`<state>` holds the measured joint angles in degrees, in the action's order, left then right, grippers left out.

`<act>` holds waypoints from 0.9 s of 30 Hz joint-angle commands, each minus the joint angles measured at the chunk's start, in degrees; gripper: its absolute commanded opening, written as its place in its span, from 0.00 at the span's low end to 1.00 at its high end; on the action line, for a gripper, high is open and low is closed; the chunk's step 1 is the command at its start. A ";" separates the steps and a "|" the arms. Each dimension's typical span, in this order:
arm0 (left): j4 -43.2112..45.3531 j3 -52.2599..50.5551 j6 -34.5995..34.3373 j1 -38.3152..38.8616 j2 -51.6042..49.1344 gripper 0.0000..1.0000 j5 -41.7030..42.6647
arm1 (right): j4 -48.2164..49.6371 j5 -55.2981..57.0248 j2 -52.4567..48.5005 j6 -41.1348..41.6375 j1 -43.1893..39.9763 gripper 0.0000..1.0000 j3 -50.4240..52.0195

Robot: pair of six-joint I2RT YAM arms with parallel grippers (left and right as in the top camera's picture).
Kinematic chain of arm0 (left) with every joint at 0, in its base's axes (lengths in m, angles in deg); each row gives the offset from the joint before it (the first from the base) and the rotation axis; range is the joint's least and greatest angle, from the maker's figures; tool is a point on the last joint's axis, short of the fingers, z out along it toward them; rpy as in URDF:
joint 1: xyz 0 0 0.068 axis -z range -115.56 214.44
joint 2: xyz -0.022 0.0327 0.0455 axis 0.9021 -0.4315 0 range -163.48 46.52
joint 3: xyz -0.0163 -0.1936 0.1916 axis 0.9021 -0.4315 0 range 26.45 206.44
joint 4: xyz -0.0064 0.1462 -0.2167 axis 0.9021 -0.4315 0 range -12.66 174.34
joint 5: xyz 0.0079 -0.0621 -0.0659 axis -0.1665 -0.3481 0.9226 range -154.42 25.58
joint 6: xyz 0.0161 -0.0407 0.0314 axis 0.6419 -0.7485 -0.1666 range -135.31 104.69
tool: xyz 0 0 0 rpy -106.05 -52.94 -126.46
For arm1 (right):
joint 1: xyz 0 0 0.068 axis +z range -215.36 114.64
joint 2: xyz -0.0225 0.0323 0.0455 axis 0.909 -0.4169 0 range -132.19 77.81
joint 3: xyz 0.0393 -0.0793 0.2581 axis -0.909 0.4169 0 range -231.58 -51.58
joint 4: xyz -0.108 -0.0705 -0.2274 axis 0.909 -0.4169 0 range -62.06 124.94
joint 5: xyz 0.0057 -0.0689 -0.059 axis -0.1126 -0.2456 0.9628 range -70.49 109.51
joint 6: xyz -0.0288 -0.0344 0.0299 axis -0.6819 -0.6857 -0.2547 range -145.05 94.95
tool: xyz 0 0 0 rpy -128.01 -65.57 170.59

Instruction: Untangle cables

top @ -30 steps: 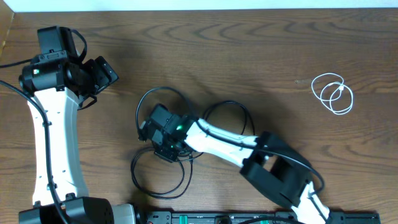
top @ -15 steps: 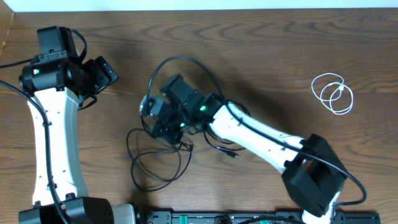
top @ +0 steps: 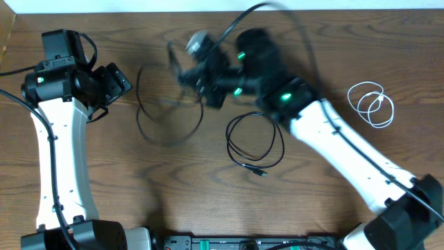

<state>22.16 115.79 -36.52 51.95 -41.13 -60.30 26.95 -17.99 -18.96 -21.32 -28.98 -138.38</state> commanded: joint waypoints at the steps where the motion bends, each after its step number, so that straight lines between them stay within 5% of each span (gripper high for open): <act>1: -0.15 -0.42 -0.55 -0.09 -0.02 0.93 -0.72 | 2.71 0.79 1.97 6.21 -5.57 0.01 -0.48; 10: -0.15 -0.42 -0.55 -0.09 -0.02 0.93 -0.74 | -2.95 9.62 1.92 8.02 -19.30 0.01 -0.46; 18: -0.15 -0.42 -0.55 -0.09 -0.02 0.93 -0.72 | -19.43 25.59 0.02 7.98 -28.59 0.01 -0.44; 27: -0.15 -0.42 -0.55 -0.09 -0.02 0.93 -0.74 | -34.73 27.06 -7.54 8.07 -34.93 0.01 -0.39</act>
<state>22.19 115.79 -36.54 51.95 -41.13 -60.30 -5.27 7.58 -23.05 -13.49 -61.88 -138.49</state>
